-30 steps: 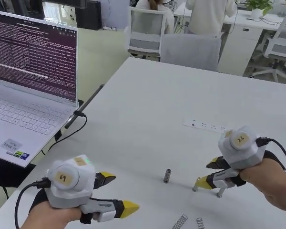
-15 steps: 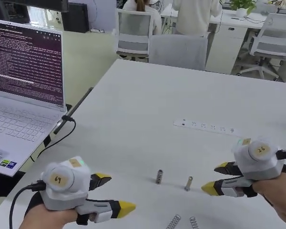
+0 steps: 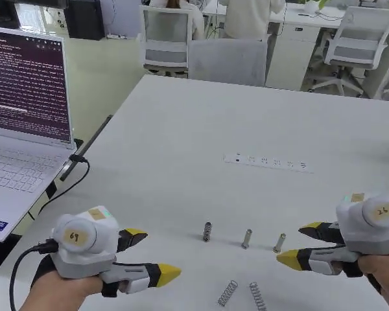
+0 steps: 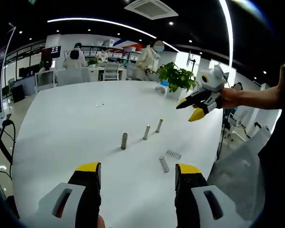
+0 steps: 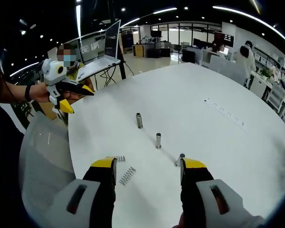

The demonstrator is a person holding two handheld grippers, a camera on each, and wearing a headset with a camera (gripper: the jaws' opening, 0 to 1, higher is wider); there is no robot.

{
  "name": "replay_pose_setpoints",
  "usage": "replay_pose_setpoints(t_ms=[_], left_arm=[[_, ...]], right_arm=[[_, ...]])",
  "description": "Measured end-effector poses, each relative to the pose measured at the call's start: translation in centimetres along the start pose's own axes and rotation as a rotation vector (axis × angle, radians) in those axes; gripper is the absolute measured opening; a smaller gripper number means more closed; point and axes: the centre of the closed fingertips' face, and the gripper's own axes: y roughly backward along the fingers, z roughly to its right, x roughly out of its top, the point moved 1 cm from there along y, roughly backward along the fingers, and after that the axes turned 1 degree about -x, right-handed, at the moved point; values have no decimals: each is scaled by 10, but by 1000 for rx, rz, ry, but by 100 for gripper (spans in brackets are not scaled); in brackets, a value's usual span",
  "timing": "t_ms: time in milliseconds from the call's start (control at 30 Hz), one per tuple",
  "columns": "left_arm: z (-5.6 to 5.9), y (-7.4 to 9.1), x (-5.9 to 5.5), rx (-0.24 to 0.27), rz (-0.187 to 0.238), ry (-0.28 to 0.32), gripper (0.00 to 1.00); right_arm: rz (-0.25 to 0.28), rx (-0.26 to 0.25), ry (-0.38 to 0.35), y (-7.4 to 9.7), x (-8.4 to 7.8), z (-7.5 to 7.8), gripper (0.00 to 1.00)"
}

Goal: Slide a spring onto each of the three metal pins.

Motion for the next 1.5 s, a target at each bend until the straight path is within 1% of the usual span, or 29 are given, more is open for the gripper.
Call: replay_pose_setpoints(t_ms=[167,300,367,567,767,1067,1300,1400,1500], left_arm=[[0,-1,0,0,-4,-2,59],[1,-4,0,-6,-9,-5,59],[3,-6,1,-9,-10,-5,59],[7,-13,3,-25,-15,-12,59],[14,-22,3,-44,-22,-13,59],[26,-37,3,-74,-35,-20,58],[33,-50,4,-94,-47,-25,58],[36,-57,2,-102,-62,-34,57],[38,-64,0,-109,-72,-28,56]], right_arm=[[27,-7,-62,9,-13,-5,57],[41,-19,-84,16,-20,-10,59],[55,-24,-98,20,-23,-11,60],[73,-38,-129,28,-29,-14,62],[77,-42,-148,34,-37,-19,63],[86,-46,-160,40,-41,-23,64],[89,-46,-165,43,-43,-24,65],[95,-47,-168,44,-42,-25,65],[96,-41,-171,43,-43,-28,66]])
